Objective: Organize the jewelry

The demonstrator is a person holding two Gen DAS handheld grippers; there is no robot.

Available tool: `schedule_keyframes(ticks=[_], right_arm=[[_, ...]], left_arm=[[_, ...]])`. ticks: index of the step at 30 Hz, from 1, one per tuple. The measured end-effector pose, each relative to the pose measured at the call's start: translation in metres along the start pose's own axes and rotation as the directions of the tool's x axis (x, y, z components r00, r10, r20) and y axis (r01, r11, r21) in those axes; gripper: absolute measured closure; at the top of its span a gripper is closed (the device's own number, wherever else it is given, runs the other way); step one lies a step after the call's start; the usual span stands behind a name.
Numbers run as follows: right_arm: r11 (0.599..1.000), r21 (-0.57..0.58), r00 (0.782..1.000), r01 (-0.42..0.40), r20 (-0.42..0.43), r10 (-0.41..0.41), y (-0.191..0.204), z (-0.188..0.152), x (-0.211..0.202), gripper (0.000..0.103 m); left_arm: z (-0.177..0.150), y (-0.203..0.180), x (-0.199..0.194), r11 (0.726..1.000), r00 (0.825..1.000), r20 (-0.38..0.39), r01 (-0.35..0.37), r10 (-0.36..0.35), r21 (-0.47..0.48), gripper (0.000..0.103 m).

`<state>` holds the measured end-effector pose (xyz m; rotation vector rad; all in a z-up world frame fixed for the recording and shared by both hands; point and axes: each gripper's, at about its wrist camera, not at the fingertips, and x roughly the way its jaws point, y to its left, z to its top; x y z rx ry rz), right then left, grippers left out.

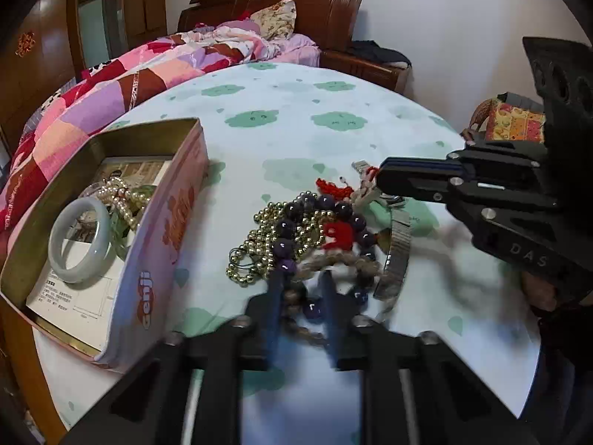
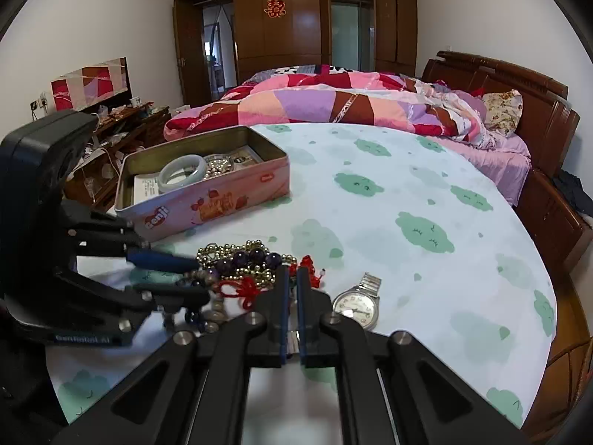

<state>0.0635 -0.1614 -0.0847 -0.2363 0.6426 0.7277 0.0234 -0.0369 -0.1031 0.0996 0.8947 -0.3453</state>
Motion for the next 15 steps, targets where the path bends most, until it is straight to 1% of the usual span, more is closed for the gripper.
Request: schedule_keyframes(ticks=[2,3,7,12,15], right_arm=[[1.0,0.0,1.0,-0.001,0.001,0.001,0.0,0.0,0.0,0.097],[1.0,0.0,1.0,0.002,0.002,-0.002,0.0,0.0,0.0,0.097],[1.0,0.007,1.0,0.005,0.011,-0.005,0.0,0.0,-0.003,0.097],[1.0,0.018,0.999,0.006,0.043,-0.007,0.001,0.005,-0.013,0.097],[1.0,0.013,0.998,0.005,0.07,-0.006,0.004,0.014,-0.023,0.097]], left_arm=[[0.001,-0.001,-0.004,1.0,1.0,0.01,-0.003,0.003,0.007,0.093],[0.001,-0.001,-0.006,1.0,1.0,0.018,-0.005,0.005,0.006,0.096],[0.006,-0.004,-0.022,1.0,0.998,0.062,0.009,-0.01,0.019,0.096],[0.014,-0.002,-0.047,1.0,0.991,0.129,0.03,-0.03,0.005,0.096],[0.02,0.002,-0.061,1.0,0.985,0.169,0.028,-0.026,-0.008,0.096]])
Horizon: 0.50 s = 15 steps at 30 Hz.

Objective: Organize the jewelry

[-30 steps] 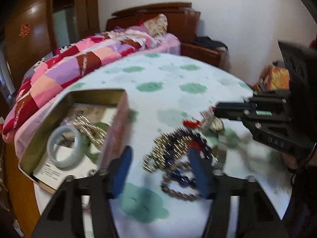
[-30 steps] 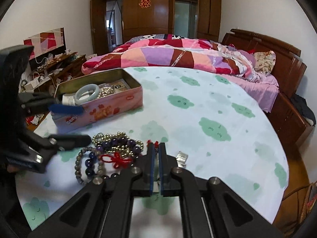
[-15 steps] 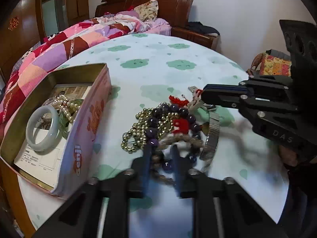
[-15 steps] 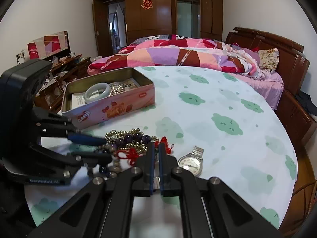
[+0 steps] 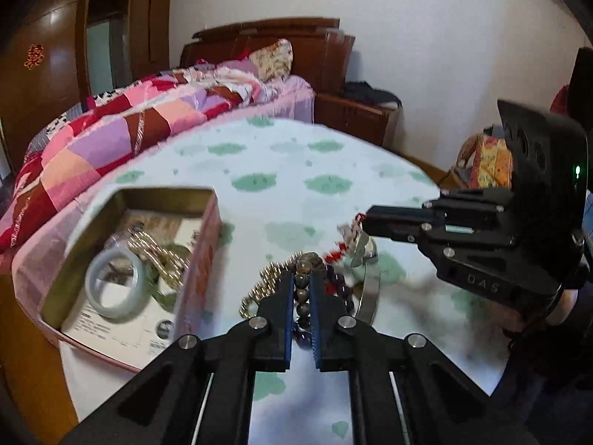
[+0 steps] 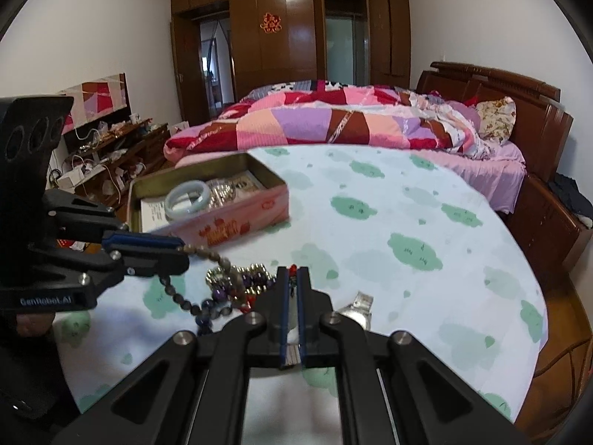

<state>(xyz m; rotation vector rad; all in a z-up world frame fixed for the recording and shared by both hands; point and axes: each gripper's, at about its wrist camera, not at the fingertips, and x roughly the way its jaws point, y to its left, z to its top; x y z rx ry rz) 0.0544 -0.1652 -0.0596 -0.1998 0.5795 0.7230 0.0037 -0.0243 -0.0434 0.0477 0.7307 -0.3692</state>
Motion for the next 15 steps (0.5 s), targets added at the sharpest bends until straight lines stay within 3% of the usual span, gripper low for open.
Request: schedule_keyframes(ticks=[7,15], right_arm=[[1.0,-0.024,0.999,-0.021,0.037,0.022,0.008,0.027,-0.007,0.097],[0.993,-0.099,0.996,-0.059,0.065,0.065,0.034,0.073,0.007,0.097]], left_arm=[[0.023,0.024,-0.028,0.996,0.994,0.092,-0.053,0.059,-0.066,0.096],[0.038,0.084,-0.043,0.958,0.96,0.109,-0.237,0.256,-0.164,0.096]])
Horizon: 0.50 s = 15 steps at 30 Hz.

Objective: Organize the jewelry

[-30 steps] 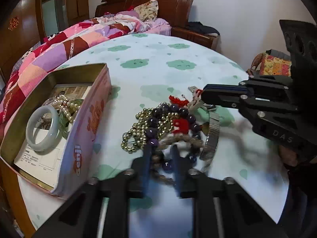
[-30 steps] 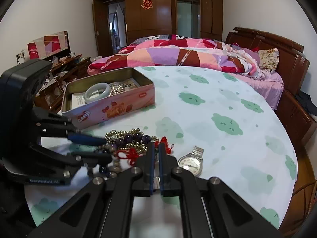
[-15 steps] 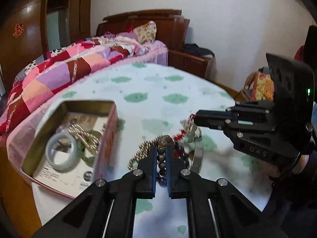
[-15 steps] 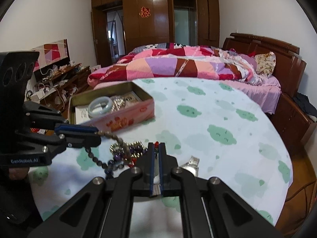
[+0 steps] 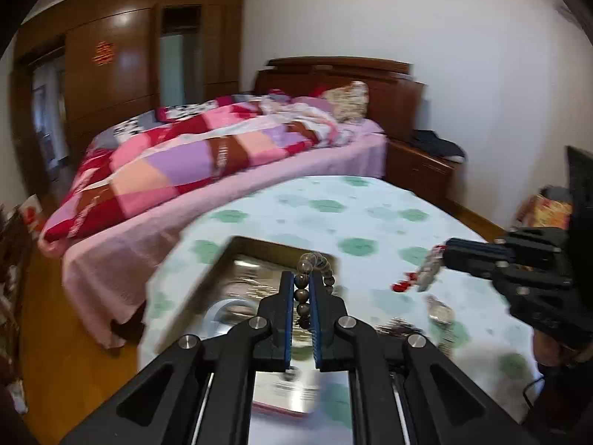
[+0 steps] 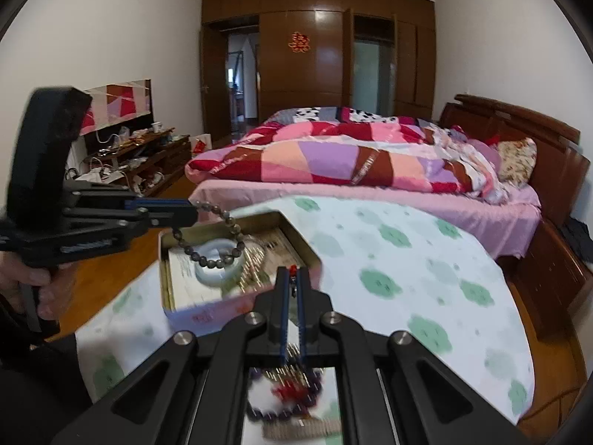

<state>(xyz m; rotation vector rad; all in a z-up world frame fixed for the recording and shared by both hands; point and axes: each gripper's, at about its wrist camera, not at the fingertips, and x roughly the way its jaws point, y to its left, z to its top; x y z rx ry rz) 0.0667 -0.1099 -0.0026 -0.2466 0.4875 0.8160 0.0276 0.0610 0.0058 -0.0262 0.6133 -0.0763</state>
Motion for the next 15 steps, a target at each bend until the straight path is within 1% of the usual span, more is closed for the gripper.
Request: schedule_keyframes(ticks=[2,8,12,15], right_arm=[[1.0,-0.006,1.0,-0.012,-0.002,0.012,0.005,0.008,0.009,0.097],[0.999,-0.017,0.998,-0.05,-0.029,0.05,0.021,0.027,0.044,0.097],[0.997,-0.043,0.995,-0.065,-0.08,0.062,0.038,0.025,0.069,0.097],[0.996,-0.05,0.991,-0.077,-0.114,0.071,0.047,0.019,0.083,0.097]], left_arm=[[0.0,0.013,0.004,0.999,0.999,0.0,-0.039,0.039,-0.014,0.096],[-0.005,0.037,0.021,0.994,0.995,-0.032,-0.099,0.097,-0.048,0.096],[-0.012,0.043,0.026,0.991,0.991,-0.048,-0.129,0.127,-0.044,0.096],[-0.015,0.046,0.033,0.99,0.989,-0.066,-0.133,0.13,-0.045,0.096]])
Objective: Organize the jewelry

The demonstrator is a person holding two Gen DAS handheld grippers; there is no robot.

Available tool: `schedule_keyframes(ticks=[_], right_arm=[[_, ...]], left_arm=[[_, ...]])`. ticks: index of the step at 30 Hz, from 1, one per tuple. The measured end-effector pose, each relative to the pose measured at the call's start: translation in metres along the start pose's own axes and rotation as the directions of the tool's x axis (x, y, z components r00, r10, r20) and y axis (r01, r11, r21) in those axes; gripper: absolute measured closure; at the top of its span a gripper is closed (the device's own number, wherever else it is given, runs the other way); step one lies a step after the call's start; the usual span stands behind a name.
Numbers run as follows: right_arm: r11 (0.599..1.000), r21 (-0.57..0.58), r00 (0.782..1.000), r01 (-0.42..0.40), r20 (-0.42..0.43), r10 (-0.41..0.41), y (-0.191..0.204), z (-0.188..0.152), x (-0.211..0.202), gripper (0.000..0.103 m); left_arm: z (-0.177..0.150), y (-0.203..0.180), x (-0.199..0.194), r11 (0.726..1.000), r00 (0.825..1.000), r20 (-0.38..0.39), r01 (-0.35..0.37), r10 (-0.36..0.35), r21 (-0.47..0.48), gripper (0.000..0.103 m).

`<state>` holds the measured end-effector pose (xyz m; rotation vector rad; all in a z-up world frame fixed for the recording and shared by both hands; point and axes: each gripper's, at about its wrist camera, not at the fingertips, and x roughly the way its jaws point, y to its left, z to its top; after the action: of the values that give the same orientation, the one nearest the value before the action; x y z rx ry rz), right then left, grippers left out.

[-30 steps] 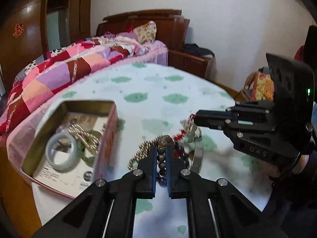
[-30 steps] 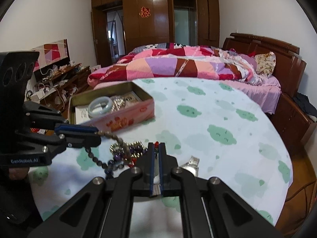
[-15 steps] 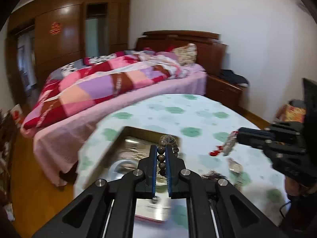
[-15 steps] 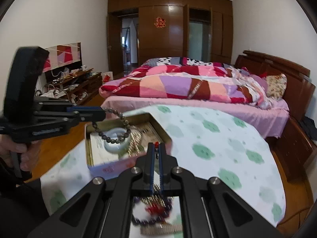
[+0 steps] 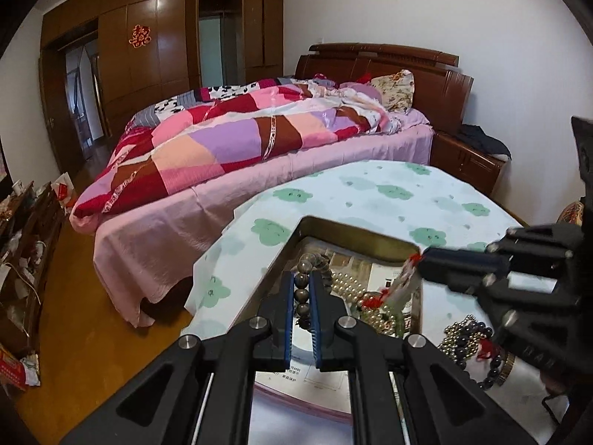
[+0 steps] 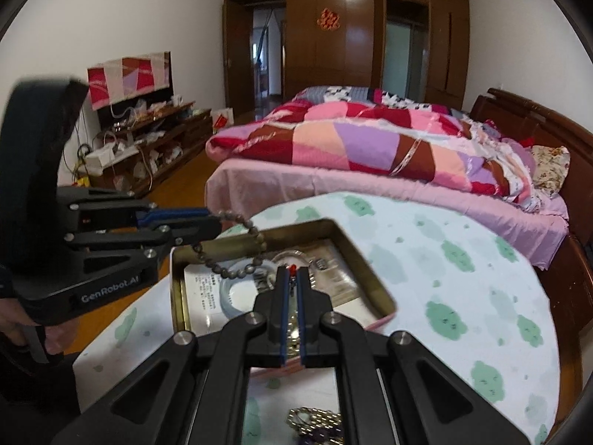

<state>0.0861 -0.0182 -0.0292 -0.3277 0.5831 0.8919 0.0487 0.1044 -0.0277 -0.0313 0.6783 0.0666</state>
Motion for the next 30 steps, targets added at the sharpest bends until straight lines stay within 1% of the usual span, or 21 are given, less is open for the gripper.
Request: schedule_keyframes(ticks=[5,10,18,24,26,27,28,29,30], right_arm=[[1.0,-0.001,0.999,-0.022,-0.045,0.022,0.01,-0.008,0.014,0.097],[0.999,0.015,0.996,-0.034,-0.079,0.035,0.01,-0.015,0.02,0.097],[0.999,0.026,0.996,-0.039,-0.078,0.041,0.011,-0.017,0.016,0.097],[0.998,0.05,0.996,-0.036,-0.077,0.039,0.01,-0.019,0.016,0.097],[0.998,0.06,0.997,-0.032,-0.074,0.036,0.009,-0.02,0.016,0.096],[0.997,0.067,0.997,-0.03,-0.074,0.035,0.007,-0.02,0.015,0.093],[0.997,0.073,0.997,-0.029,-0.072,0.034,0.006,-0.02,0.015,0.087],[0.996,0.079,0.997,-0.028,-0.07,0.034,0.004,-0.02,0.014,0.081],[0.996,0.084,0.997,-0.027,-0.066,0.032,0.003,-0.02,0.012,0.064]], left_arm=[[-0.005,0.003,0.012,1.0,1.0,-0.03,-0.009,0.009,-0.004,0.096],[-0.011,0.004,0.02,1.0,0.998,-0.057,-0.017,0.016,-0.014,0.096],[-0.018,0.005,0.025,0.999,0.997,-0.081,-0.019,0.016,-0.032,0.095],[-0.017,0.008,0.022,0.999,0.998,-0.069,-0.007,0.004,-0.046,0.095],[-0.017,0.008,0.022,0.999,0.998,-0.071,-0.002,-0.002,-0.049,0.093],[-0.017,0.009,0.021,0.999,0.998,-0.069,0.003,-0.006,-0.051,0.088],[-0.017,0.008,0.021,0.999,0.998,-0.068,0.004,-0.007,-0.051,0.075],[-0.017,0.008,0.02,0.999,0.998,-0.064,-0.002,-0.001,-0.054,0.066],[-0.017,0.007,0.017,0.998,0.999,-0.053,-0.005,0.002,-0.058,0.045]])
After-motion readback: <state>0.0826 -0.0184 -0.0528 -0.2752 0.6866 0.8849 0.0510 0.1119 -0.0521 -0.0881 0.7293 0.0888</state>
